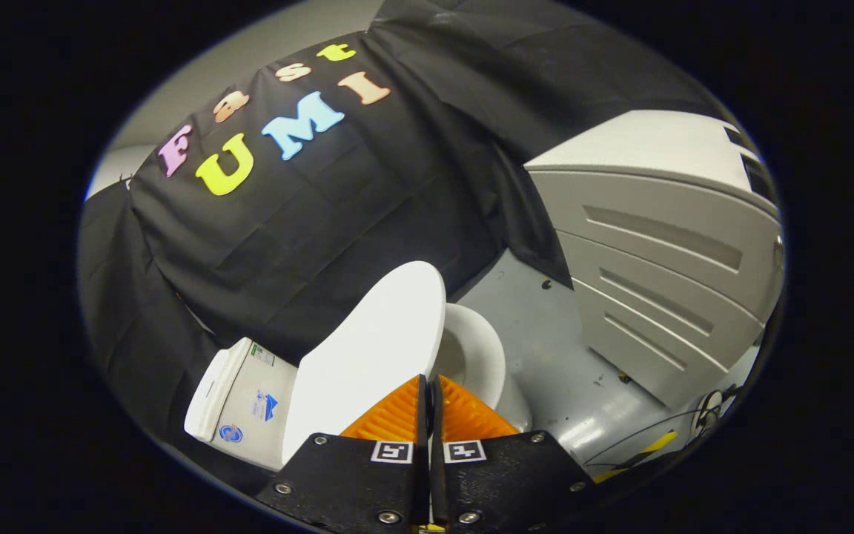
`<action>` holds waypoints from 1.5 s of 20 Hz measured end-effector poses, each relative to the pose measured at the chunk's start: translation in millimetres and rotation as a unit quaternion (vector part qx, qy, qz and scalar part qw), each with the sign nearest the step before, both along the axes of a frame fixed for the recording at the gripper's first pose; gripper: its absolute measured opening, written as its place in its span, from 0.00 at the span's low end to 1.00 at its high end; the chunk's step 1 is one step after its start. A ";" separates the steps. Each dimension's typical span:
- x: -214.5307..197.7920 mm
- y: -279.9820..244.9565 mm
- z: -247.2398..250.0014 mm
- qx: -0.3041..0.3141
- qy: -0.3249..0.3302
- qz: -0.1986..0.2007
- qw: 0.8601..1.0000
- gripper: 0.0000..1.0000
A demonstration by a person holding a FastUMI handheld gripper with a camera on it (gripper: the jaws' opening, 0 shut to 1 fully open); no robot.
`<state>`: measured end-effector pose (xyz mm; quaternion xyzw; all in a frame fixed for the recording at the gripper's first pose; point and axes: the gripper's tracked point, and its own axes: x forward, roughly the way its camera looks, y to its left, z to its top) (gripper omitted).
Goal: Open the toilet lid.
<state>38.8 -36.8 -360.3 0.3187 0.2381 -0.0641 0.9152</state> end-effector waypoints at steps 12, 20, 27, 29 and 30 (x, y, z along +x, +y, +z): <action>20.2 54.2 128.1 -0.116 -0.086 0.047 0.988 0.01; 27.8 95.0 182.4 -0.174 -0.118 0.068 0.975 0.01; 31.7 129.1 217.3 -0.209 -0.138 0.081 0.965 0.01; 32.3 140.9 227.0 -0.214 -0.148 0.086 0.962 0.01; 33.3 147.0 232.5 -0.214 -0.153 0.088 0.961 0.01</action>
